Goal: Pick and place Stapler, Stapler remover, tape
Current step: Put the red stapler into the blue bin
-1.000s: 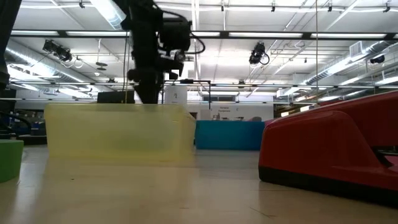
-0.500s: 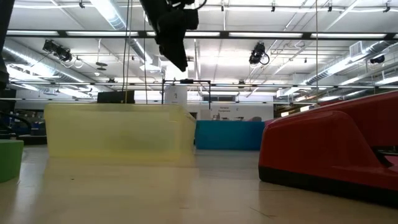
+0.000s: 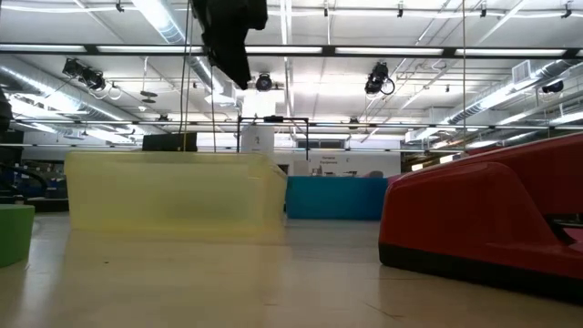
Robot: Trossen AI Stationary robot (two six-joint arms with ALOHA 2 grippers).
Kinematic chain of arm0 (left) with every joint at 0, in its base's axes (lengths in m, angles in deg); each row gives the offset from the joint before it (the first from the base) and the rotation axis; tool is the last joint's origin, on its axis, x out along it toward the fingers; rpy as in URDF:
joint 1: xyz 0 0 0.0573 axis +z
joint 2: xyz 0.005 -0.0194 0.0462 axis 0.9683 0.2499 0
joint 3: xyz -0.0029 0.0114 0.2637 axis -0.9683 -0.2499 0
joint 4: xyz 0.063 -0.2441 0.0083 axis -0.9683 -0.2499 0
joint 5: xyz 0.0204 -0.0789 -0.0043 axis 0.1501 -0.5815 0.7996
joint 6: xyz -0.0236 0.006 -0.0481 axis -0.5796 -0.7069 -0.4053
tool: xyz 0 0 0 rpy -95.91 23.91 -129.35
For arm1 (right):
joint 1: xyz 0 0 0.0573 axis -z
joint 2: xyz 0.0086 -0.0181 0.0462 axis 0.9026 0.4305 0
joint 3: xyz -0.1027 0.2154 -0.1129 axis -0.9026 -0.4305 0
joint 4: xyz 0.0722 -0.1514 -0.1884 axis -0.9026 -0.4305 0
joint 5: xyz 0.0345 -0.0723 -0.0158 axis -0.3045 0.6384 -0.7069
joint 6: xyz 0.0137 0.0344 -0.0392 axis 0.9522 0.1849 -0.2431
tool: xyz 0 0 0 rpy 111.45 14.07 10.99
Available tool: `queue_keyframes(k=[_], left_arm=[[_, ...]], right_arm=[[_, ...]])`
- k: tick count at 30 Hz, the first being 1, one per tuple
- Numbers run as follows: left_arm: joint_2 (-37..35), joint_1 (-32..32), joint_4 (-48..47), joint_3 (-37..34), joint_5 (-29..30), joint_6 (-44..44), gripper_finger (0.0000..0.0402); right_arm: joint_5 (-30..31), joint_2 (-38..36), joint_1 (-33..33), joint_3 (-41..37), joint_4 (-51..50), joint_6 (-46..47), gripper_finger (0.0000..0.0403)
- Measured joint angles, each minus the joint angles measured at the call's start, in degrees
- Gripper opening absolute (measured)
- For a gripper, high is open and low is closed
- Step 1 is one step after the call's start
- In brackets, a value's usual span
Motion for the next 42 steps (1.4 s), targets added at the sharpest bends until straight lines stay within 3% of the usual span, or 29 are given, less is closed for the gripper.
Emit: queue_keyframes(k=[6,16,21,31,42], left_arm=[[-4.48,-0.70,1.70,-7.00,0.88,-2.14,0.0192],[-13.75,-4.10,13.98,-15.93,1.60,-4.25,0.0192],[-15.74,-5.18,14.00,-16.17,4.56,-4.50,0.0192],[-16.29,-5.41,14.09,-16.15,4.66,-4.13,0.0192],[-16.29,-5.44,14.13,-16.15,4.61,-3.49,0.0192]], right_arm=[[0.00,0.00,-0.01,0.00,0.00,0.00,0.0206],[-3.14,0.00,-2.68,0.00,-4.87,0.23,0.0206],[-3.10,0.00,-6.18,-0.02,-6.92,1.43,0.0206],[-2.97,0.00,-14.54,-0.02,-6.84,10.35,0.0206],[5.64,3.95,-23.85,-0.04,-5.43,22.47,0.0206]])
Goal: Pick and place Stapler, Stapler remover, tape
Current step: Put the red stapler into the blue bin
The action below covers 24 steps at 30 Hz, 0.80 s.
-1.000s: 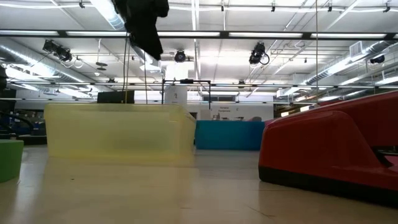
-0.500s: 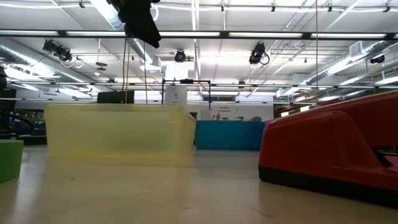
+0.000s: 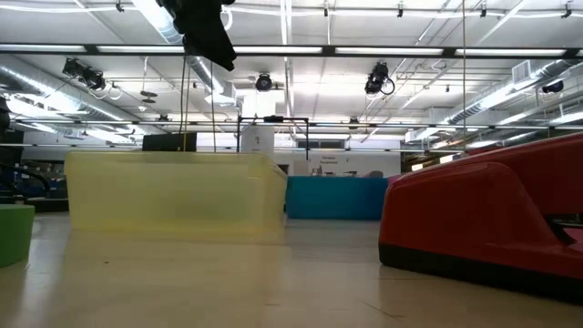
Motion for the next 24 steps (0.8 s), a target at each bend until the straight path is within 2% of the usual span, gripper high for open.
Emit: queue_keyframes(k=[8,18,24], left_arm=[[0.00,-0.22,0.01,0.00,-0.02,2.06,0.0192],[0.00,-0.22,0.04,0.00,0.00,3.47,0.0192],[0.00,-0.27,0.00,0.00,-0.20,0.83,0.0192]], right_arm=[[0.90,4.74,-4.83,0.00,0.80,10.66,0.0206],[0.46,10.26,-9.15,0.00,0.27,16.17,0.0206],[0.18,13.71,-10.11,0.00,-1.05,21.11,0.0206]])
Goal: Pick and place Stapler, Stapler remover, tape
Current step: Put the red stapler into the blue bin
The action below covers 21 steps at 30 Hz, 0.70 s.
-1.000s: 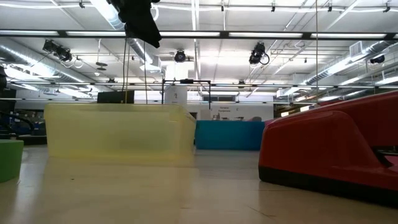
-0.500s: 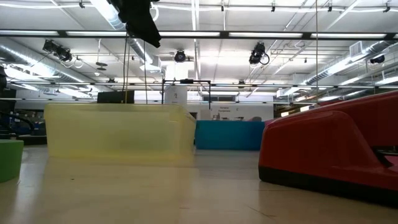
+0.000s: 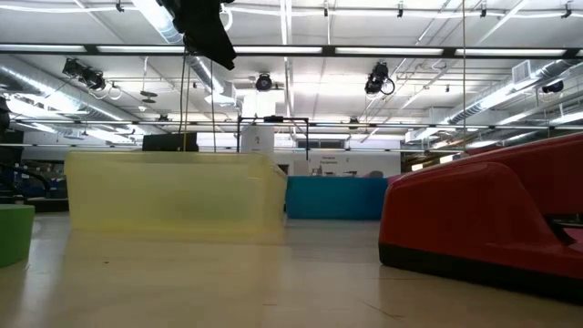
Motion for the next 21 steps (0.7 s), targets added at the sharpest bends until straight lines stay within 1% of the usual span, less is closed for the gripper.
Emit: queue_keyframes(k=[5,12,15,19,21], left_arm=[[0.00,-0.21,0.08,0.00,0.18,0.49,0.0192],[0.00,-0.21,0.05,0.00,0.71,0.68,0.0192],[0.00,-0.21,0.04,0.00,1.03,0.91,0.0192],[0.00,-0.21,0.01,0.00,1.05,1.78,0.0192],[0.00,-0.21,0.04,0.00,1.05,1.79,0.0192]], right_arm=[[-1.31,2.77,0.02,0.00,-0.87,3.85,0.0206],[-1.48,6.34,-0.31,0.00,-1.24,8.84,0.0209],[-3.44,7.95,-0.33,0.00,-1.43,10.66,0.0223],[-7.14,9.98,-0.67,0.00,-1.69,13.42,0.0255],[-7.47,11.05,-1.18,0.00,-1.74,14.98,0.0272]])
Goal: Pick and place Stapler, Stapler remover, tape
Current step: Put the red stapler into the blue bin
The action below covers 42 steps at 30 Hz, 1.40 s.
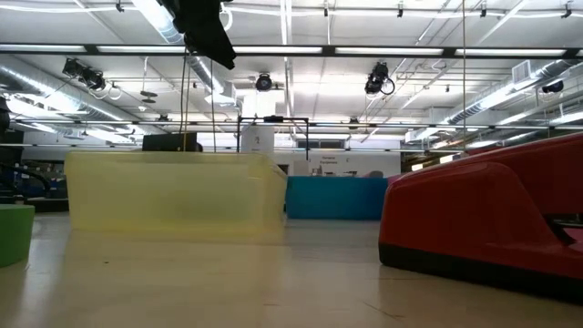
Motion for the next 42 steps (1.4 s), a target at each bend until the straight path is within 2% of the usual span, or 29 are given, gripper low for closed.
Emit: queue_keyframes(k=[6,17,24,28,42], left_arm=[[0.00,0.00,-0.01,0.00,0.00,0.21,0.0192],[0.00,0.00,-0.01,0.00,0.00,0.38,0.0192],[0.00,0.00,0.05,0.00,0.00,0.36,0.0192],[0.00,0.01,0.07,0.00,0.00,0.36,0.0192],[0.00,0.00,0.21,0.02,0.00,0.38,0.0192]], right_arm=[[-1.37,3.69,-0.92,0.00,-0.31,4.43,0.0299],[-9.03,11.36,-1.11,0.00,-1.01,8.39,0.0291],[-8.30,13.68,-1.09,0.00,-1.81,9.35,0.0285],[-5.96,14.64,-1.18,0.00,-2.61,8.65,0.0285],[-6.13,17.78,-1.22,0.00,-2.92,5.76,0.0284]])
